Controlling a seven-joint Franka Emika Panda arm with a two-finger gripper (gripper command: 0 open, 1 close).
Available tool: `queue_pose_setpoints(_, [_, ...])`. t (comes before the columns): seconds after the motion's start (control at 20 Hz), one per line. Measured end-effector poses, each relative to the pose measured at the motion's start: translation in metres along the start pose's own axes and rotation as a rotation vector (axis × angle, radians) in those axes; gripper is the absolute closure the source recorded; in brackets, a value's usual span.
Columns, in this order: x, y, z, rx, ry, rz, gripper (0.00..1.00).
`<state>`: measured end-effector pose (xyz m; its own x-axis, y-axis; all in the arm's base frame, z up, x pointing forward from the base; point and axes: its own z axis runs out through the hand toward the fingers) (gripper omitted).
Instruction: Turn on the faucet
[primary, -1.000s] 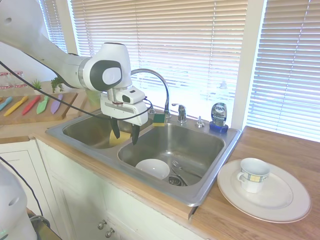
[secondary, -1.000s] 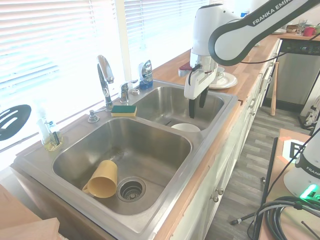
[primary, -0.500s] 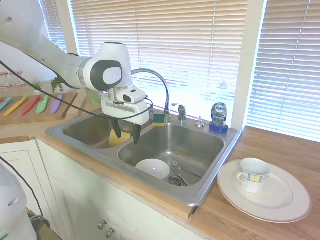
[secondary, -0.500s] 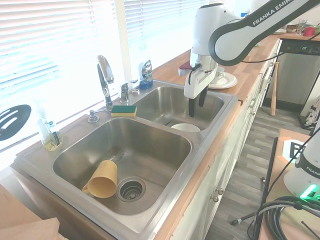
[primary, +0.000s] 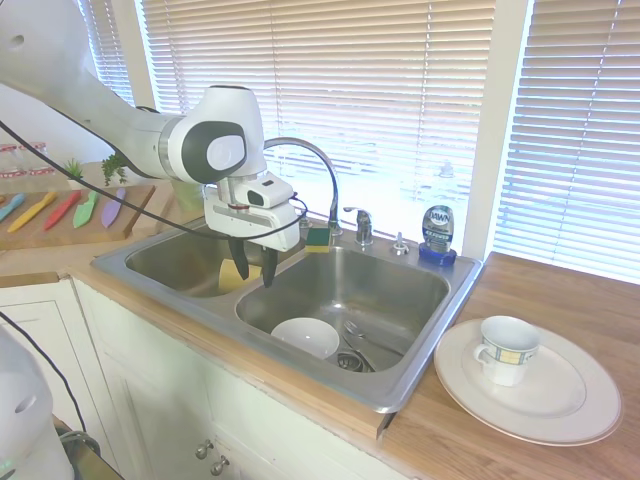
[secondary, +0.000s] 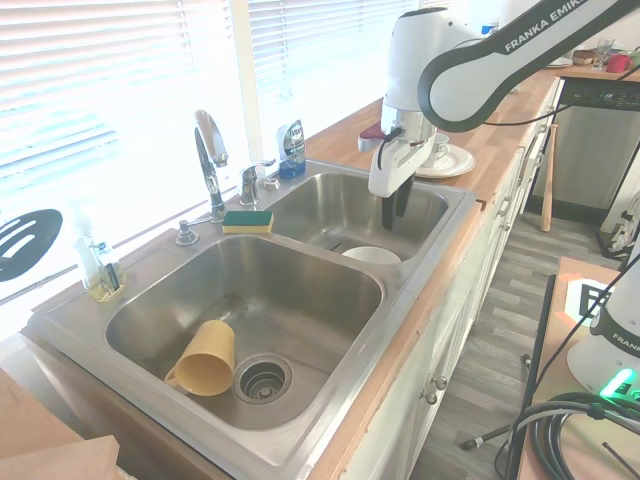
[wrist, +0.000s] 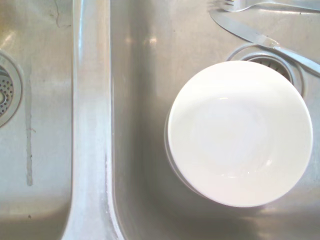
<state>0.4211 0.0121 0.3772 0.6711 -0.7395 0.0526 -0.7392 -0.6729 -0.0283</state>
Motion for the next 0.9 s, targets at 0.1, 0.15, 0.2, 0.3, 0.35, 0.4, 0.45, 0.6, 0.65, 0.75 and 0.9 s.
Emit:
queue_pose_setpoints(0.1, [0.0001,-0.0001,0.0001,0.0,0.0,0.0,1.0])
queue_pose_setpoints(0.15, [0.0002,-0.0002,0.0002,0.001,0.001,0.0,1.0])
queue_pose_setpoints(0.2, [0.0003,-0.0003,0.0004,0.002,0.001,0.0,1.0])
queue_pose_setpoints(0.3, [0.0006,-0.0007,0.0008,0.003,0.002,0.0,1.0])
queue_pose_setpoints(0.35, [0.0007,-0.0009,0.0012,0.004,0.003,0.0,1.0])
queue_pose_setpoints(0.4, [0.0009,-0.0011,0.0017,0.004,0.003,0.0,1.0])
queue_pose_setpoints(0.45, [0.001,-0.0012,0.0021,0.005,0.003,0.0,1.0])
queue_pose_setpoints(0.6, [0.0012,-0.0015,0.0034,0.004,0.002,0.0,1.0])
queue_pose_setpoints(0.65, [0.0013,-0.0016,0.0036,0.004,0.002,0.0,1.0])
queue_pose_setpoints(0.75, [0.0016,-0.0019,0.0038,0.006,0.004,0.001,1.0])
queue_pose_setpoints(0.9, [0.0063,-0.0066,0.0023,0.03,0.024,0.004,1.0])
